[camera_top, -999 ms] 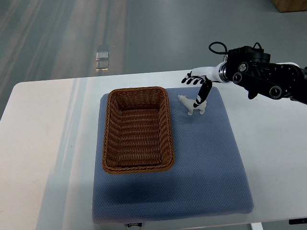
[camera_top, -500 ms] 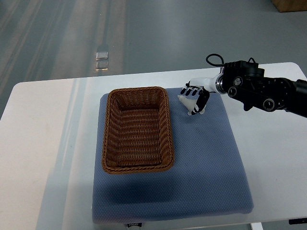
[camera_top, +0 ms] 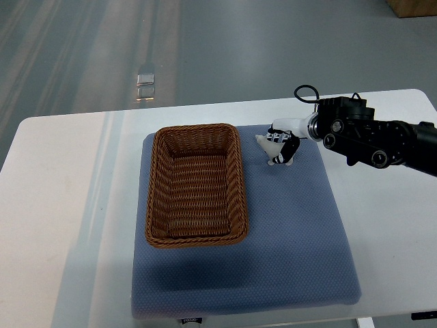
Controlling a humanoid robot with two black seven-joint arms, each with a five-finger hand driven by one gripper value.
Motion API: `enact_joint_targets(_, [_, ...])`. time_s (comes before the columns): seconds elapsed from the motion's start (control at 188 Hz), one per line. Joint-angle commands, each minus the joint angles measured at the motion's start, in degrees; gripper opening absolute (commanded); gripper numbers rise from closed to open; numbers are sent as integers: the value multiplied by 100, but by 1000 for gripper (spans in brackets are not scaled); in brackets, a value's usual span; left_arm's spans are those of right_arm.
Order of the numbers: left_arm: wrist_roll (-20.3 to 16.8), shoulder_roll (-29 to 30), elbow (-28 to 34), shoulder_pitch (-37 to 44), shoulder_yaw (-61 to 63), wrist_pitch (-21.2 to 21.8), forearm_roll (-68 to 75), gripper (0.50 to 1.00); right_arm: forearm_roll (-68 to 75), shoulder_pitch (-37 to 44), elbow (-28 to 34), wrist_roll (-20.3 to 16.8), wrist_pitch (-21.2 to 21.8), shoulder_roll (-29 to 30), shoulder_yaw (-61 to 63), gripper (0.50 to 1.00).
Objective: Place white bear in brown basket with right hand
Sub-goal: 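Close the right hand's fingers around the white bear, then lift the bear upward with the right hand, away from the cushion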
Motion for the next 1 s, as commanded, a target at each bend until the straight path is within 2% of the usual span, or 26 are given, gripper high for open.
enact_joint_targets(0.0, [0,0,0,0,0,5,0,1000,-14,26,-4,5,-2,-6,0,500])
enact_joint_targets(0.223, [-9,0,-18,0,0,5,0,1000,73,456,172,5,148,-314,79,500])
enact_joint_targets(0.388, [0,0,-18,0,0,-4,0,1000,214,1291,831,14,596,-999,79,500])
enact_joint_targets(0.526, [0,0,-53,0,0,-4,0,1000,592,2082,1657,14,1123,-1737,53,500])
enact_joint_targets(0.643, [0,0,-62,0,0,-4,0,1000,610,2398,2088,14,1220,-2010,0,500])
enact_joint_targets(0.84, [0,0,-53,0,0,-4,0,1000,636,2530,2220,22,1167,-1966,9,500])
enact_joint_targets(0.994, [0,0,-44,0,9,-4,0,1000,935,2530,2220,49,948,-1474,18,500])
